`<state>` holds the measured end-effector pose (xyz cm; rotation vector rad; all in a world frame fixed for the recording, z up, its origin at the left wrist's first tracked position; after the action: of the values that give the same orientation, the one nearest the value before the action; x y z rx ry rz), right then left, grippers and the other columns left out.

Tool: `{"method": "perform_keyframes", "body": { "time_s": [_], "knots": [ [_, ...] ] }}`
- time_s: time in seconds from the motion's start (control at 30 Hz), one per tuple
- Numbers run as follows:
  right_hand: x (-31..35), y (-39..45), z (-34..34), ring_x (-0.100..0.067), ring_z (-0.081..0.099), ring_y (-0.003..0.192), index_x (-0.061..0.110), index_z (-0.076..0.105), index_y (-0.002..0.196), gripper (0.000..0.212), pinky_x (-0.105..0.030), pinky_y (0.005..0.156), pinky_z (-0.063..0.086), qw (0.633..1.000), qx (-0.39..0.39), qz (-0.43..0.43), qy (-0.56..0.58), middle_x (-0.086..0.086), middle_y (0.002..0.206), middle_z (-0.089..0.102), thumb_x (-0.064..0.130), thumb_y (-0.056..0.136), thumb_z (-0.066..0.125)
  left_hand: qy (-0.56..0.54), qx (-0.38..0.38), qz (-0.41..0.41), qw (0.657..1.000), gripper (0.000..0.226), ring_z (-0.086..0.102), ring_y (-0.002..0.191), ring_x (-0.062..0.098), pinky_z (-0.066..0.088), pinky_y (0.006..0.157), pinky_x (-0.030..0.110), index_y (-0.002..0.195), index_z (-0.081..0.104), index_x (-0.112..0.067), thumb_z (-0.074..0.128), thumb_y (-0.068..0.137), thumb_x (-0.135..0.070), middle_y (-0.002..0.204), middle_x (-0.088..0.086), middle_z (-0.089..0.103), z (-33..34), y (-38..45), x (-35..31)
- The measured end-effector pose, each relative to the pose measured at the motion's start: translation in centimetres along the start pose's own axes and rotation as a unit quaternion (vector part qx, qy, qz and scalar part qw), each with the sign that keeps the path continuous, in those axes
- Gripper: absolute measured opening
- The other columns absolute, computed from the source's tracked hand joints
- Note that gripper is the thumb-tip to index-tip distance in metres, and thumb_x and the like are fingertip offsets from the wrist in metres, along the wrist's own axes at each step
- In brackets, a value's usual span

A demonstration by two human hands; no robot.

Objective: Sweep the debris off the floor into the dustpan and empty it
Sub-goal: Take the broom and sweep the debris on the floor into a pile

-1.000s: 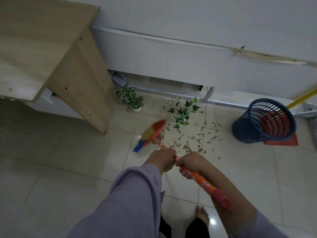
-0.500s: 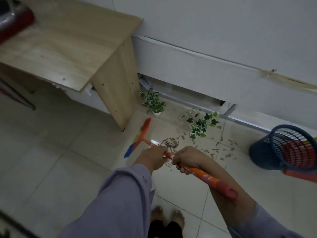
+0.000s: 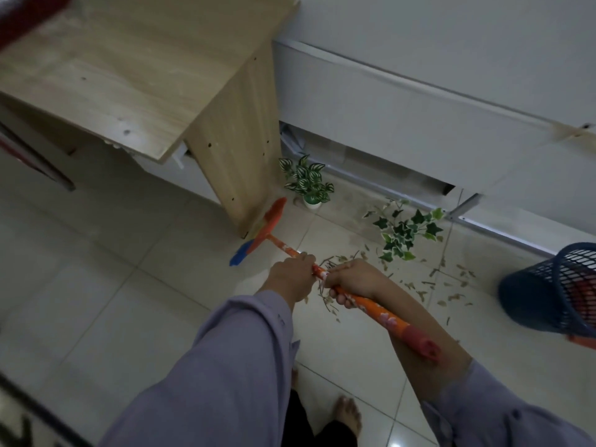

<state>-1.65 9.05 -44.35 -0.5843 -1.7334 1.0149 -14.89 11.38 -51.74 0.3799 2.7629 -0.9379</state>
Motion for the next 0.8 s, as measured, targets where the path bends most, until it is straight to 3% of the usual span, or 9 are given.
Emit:
{"method": "perform_keyframes", "body": {
  "time_s": [0.1,0.27,0.4,0.7,0.8],
  "knots": [
    [0.6,1.6,0.3,-0.011,0.048,0.034,-0.007,0.070,0.097,0.020,-0.017,0.038,0.041,1.000,-0.011,0.002,0.023,-0.010,0.058,0.058,0.004,0.083,0.061,0.035,0.000,0.021,0.999,0.032,0.055,0.113,0.034,0.046,0.091,0.046,0.127,0.043,-0.015,0.044,0.098,-0.029,0.138,0.007,0.047,-0.5,1.9,1.2],
    [1.5,4.2,0.7,-0.010,0.047,0.031,0.002,0.066,0.084,0.005,-0.015,0.036,0.039,0.997,-0.021,0.006,0.080,-0.010,0.059,0.056,0.002,0.083,0.061,0.066,-0.003,0.053,0.996,0.036,0.056,0.112,0.033,0.048,0.089,0.047,0.129,0.042,-0.016,0.046,0.097,-0.031,0.137,0.007,0.048,-1.1,5.1,2.9],
    [1.5,5.1,0.8,-0.010,0.046,0.029,0.002,0.062,0.085,0.002,-0.014,0.035,0.038,0.992,-0.023,0.036,0.116,-0.010,0.059,0.056,0.002,0.084,0.061,0.082,0.005,0.070,0.994,0.033,0.057,0.110,0.032,0.047,0.088,0.046,0.126,0.044,-0.016,0.046,0.097,-0.031,0.131,0.007,0.052,-1.0,6.3,3.1],
    [0.4,0.6,1.3,-0.008,0.045,0.029,0.000,0.057,0.092,0.005,-0.012,0.034,0.037,0.987,0.022,0.107,0.115,-0.008,0.061,0.053,0.004,0.089,0.057,0.060,0.040,0.074,0.995,0.028,0.060,0.106,0.029,0.048,0.087,0.042,0.118,0.049,-0.017,0.046,0.096,-0.036,0.123,0.005,0.058,0.1,2.0,1.7],
    [0.2,-2.0,1.4,-0.008,0.044,0.030,0.001,0.057,0.086,0.005,-0.012,0.033,0.036,0.988,0.033,0.118,0.095,-0.008,0.060,0.052,0.004,0.090,0.057,0.070,0.060,0.091,0.992,0.027,0.061,0.103,0.029,0.050,0.087,0.043,0.114,0.052,-0.018,0.045,0.097,-0.037,0.119,0.005,0.059,0.0,-0.4,1.0]
  ]
}}
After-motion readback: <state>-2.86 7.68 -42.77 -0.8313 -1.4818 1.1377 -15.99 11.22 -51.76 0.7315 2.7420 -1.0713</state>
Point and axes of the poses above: each hand's wrist, its own y-axis towards the middle knuckle, its own z-axis out of the palm, x = y × z, the point moved 2 cm from there along y, towards the middle knuckle
